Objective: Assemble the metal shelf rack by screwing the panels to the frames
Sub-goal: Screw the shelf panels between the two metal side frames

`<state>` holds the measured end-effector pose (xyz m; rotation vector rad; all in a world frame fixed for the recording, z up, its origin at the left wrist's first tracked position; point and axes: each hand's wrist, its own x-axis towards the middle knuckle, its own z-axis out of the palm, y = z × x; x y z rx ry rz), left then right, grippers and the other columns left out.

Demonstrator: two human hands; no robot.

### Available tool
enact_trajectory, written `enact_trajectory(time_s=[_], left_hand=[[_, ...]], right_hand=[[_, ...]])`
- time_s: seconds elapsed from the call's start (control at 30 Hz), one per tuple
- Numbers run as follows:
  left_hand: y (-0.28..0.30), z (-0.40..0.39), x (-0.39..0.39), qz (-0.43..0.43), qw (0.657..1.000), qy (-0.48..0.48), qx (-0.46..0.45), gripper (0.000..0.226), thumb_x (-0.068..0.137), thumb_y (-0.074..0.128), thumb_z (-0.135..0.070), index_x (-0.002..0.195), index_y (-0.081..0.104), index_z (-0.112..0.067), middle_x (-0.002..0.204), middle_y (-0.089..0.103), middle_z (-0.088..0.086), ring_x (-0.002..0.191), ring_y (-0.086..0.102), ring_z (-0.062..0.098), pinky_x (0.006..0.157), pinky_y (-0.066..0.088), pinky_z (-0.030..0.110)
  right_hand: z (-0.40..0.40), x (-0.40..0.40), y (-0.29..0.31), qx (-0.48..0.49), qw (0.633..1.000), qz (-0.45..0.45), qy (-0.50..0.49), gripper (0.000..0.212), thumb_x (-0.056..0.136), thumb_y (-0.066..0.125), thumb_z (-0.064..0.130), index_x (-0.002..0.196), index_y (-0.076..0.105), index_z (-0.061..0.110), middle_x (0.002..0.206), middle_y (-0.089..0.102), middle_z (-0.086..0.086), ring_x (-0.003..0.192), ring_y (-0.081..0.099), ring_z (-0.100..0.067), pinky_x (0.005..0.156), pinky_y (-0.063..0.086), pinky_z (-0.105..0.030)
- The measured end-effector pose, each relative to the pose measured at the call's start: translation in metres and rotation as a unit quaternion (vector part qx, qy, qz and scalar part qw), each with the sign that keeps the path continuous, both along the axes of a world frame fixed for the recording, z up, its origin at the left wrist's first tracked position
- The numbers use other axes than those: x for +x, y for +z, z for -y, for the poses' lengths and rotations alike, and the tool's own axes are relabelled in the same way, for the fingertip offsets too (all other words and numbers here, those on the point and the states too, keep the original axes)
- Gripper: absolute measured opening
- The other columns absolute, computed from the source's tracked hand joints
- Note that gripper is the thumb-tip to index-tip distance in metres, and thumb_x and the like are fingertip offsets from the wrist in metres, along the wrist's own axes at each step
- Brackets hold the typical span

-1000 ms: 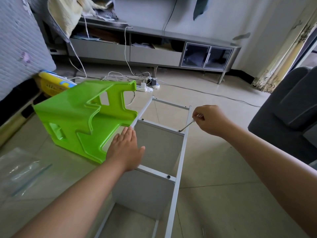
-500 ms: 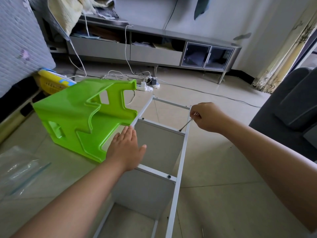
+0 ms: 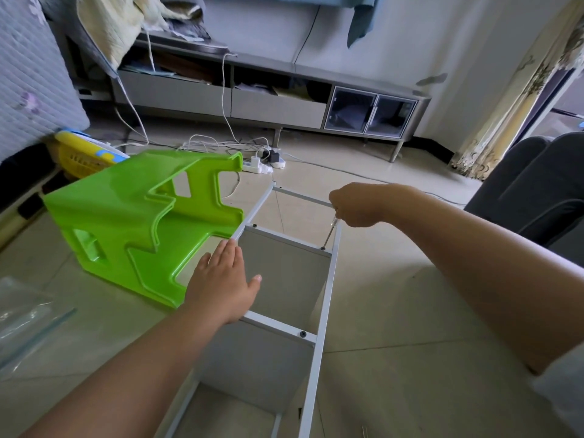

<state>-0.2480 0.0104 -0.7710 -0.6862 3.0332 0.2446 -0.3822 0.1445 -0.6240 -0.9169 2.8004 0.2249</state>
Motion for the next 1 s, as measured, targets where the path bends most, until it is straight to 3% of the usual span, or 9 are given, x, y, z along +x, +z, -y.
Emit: enact_trajectory(time_s=[0.07, 0.17, 0.3, 0.37, 0.47, 0.53, 0.6, 0.77, 1.0], left_hand=[[-0.001, 0.000, 0.000, -0.001, 1.000, 0.000, 0.000, 0.070, 0.098, 0.023, -0.046, 0.148, -0.002, -0.004, 0.157, -0.008, 0.008, 0.145, -0.008, 0.018, 0.117, 0.001, 0.035], [-0.001, -0.001, 0.001, 0.001, 1.000, 0.000, 0.001, 0.070, 0.098, 0.023, -0.046, 0.148, -0.003, -0.004, 0.157, -0.008, 0.008, 0.145, -0.008, 0.018, 0.118, 0.002, 0.036], [-0.002, -0.001, 0.001, -0.001, 1.000, 0.001, -0.001, 0.070, 0.098, 0.024, -0.046, 0.148, -0.002, -0.004, 0.157, -0.008, 0.008, 0.145, -0.008, 0.019, 0.118, 0.002, 0.036], [-0.002, -0.001, 0.000, -0.004, 1.000, 0.002, 0.000, 0.071, 0.098, 0.024, -0.046, 0.148, -0.002, -0.004, 0.157, -0.008, 0.009, 0.145, -0.008, 0.019, 0.118, 0.002, 0.036], [0.001, -0.002, 0.001, -0.002, 1.000, 0.005, 0.009, 0.071, 0.098, 0.024, -0.045, 0.148, -0.004, -0.003, 0.157, -0.010, 0.009, 0.145, -0.009, 0.019, 0.118, 0.001, 0.036], [0.003, -0.003, 0.002, -0.001, 1.000, 0.004, 0.016, 0.071, 0.098, 0.024, -0.045, 0.148, -0.005, -0.003, 0.157, -0.011, 0.010, 0.145, -0.010, 0.019, 0.117, 0.000, 0.036], [0.005, -0.004, 0.002, -0.005, 1.000, 0.004, 0.020, 0.071, 0.098, 0.024, -0.045, 0.148, -0.004, -0.003, 0.157, -0.011, 0.010, 0.145, -0.010, 0.019, 0.117, -0.001, 0.036], [0.002, -0.003, 0.003, -0.030, 0.999, 0.004, 0.015, 0.072, 0.097, 0.030, -0.043, 0.148, 0.002, -0.001, 0.157, -0.002, 0.011, 0.145, -0.003, 0.020, 0.118, 0.004, 0.037], [0.003, -0.003, 0.004, -0.024, 0.999, -0.004, 0.021, 0.072, 0.097, 0.028, -0.042, 0.148, -0.001, 0.000, 0.157, -0.005, 0.011, 0.145, -0.006, 0.020, 0.118, 0.003, 0.039]], right_hand=[[-0.001, 0.001, 0.001, 0.024, 0.999, -0.025, 0.018, 0.025, 0.099, 0.037, 0.017, 0.101, 0.055, -0.001, 0.096, 0.056, -0.011, 0.076, 0.041, -0.019, 0.064, 0.031, -0.023], [0.002, -0.006, 0.004, 0.065, 0.997, -0.008, -0.040, 0.036, 0.098, 0.034, 0.013, 0.065, 0.043, 0.004, 0.062, 0.038, -0.004, 0.048, 0.034, -0.016, 0.045, 0.029, -0.021], [0.004, -0.010, 0.006, -0.001, 0.974, 0.116, -0.197, 0.032, 0.095, 0.031, 0.013, 0.067, 0.042, 0.003, 0.050, 0.035, -0.002, 0.023, 0.023, -0.009, 0.033, 0.019, -0.006], [0.006, -0.009, 0.004, -0.021, 0.971, 0.120, -0.207, 0.032, 0.095, 0.029, 0.013, 0.068, 0.042, 0.003, 0.038, 0.037, -0.002, 0.019, 0.022, -0.008, 0.033, 0.020, -0.004], [0.007, 0.006, 0.010, -0.031, 0.984, 0.070, -0.164, 0.029, 0.096, 0.029, 0.008, 0.072, 0.044, 0.002, 0.056, 0.039, -0.005, 0.036, 0.035, -0.012, 0.036, 0.027, -0.017], [0.009, 0.013, 0.016, -0.057, 0.995, -0.049, -0.065, 0.030, 0.099, 0.027, 0.008, 0.097, 0.055, -0.004, 0.078, 0.049, -0.011, 0.064, 0.050, -0.020, 0.054, 0.040, -0.021], [0.015, 0.020, 0.007, -0.109, 0.989, -0.094, 0.014, 0.035, 0.101, 0.027, 0.015, 0.116, 0.055, 0.002, 0.107, 0.057, -0.015, 0.096, 0.054, -0.027, 0.075, 0.042, -0.029], [0.041, 0.026, -0.048, -0.203, 0.972, -0.069, 0.099, 0.029, 0.097, 0.037, 0.009, 0.115, 0.059, 0.006, 0.113, 0.058, -0.013, 0.104, 0.053, -0.028, 0.080, 0.037, -0.026], [0.045, 0.018, -0.067, -0.258, 0.957, -0.081, 0.103, 0.031, 0.095, 0.039, 0.004, 0.120, 0.057, 0.001, 0.116, 0.055, -0.019, 0.101, 0.054, -0.032, 0.074, 0.032, -0.021]])
